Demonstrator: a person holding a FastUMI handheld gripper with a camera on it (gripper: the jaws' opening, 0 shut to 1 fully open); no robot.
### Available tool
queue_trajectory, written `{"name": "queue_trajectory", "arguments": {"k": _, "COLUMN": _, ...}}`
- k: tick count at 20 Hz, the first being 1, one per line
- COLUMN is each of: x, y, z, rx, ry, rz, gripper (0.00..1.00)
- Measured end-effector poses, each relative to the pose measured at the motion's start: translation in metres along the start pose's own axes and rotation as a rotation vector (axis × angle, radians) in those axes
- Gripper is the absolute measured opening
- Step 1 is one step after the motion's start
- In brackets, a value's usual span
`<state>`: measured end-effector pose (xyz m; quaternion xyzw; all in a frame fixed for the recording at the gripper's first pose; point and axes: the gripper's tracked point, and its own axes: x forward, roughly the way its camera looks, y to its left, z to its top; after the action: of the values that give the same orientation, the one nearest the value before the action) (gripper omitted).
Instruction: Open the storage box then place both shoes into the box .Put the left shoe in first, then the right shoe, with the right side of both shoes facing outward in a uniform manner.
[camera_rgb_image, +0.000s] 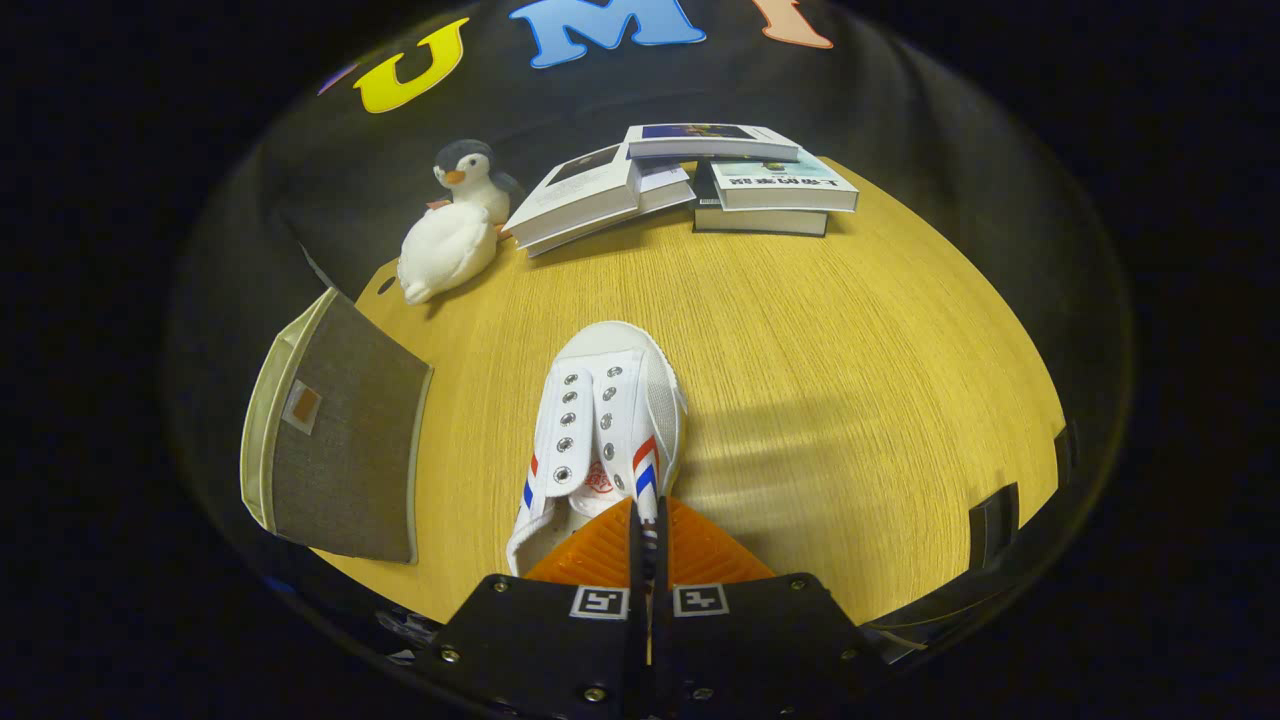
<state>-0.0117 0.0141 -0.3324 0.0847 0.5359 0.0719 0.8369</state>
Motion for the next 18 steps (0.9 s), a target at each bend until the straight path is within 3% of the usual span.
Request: {"name": "queue_trajectory", "arguments": {"k": 18, "x": -0.068, "y": 0.141, "z": 0.058, "rx": 0.006, "ry": -0.113, "rz": 0.128, "gripper": 0.02}}
